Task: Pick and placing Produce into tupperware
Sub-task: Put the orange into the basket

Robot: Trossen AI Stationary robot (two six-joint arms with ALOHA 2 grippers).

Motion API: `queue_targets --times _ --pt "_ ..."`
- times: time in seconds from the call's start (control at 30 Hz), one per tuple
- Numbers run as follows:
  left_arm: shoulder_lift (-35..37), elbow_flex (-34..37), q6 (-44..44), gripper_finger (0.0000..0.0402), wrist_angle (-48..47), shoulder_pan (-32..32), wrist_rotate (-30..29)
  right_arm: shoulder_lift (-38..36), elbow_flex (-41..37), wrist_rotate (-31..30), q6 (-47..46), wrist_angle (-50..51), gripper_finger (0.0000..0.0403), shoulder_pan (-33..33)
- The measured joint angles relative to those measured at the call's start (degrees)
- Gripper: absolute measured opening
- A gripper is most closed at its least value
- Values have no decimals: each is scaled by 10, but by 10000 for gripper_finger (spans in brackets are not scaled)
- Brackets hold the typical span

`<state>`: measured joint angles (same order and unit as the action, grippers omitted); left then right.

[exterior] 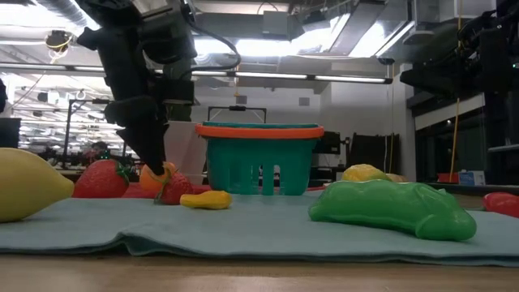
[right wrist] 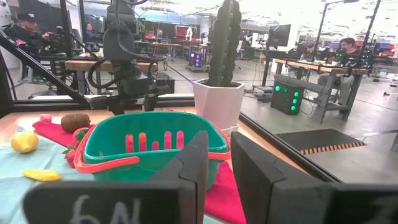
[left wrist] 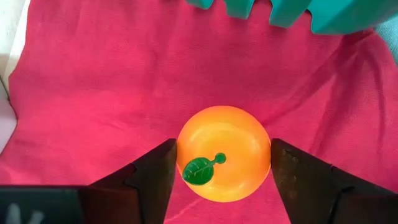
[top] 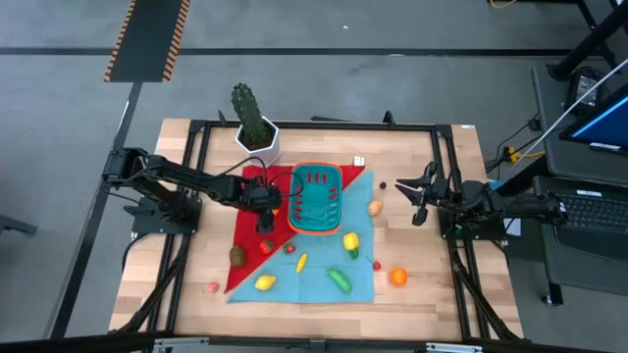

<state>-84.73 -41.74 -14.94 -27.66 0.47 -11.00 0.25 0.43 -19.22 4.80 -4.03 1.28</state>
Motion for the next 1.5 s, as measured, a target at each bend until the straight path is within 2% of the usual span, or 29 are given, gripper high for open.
queue_targets --times 0.47,0.7,0.93,1.3,1.5 --pt "0 0 -14 200 -1 0 3 0 0 0 0 0 73 0" --pt "13 2 -14 198 -2 0 10 0 0 0 0 0 73 0" --pt "14 1 -14 213 -8 0 11 0 0 0 0 0 73 0" --pt "19 -4 -14 185 -18 0 14 0 0 0 0 0 73 0" --pt "20 -5 -12 209 -21 0 15 0 0 0 0 0 73 0"
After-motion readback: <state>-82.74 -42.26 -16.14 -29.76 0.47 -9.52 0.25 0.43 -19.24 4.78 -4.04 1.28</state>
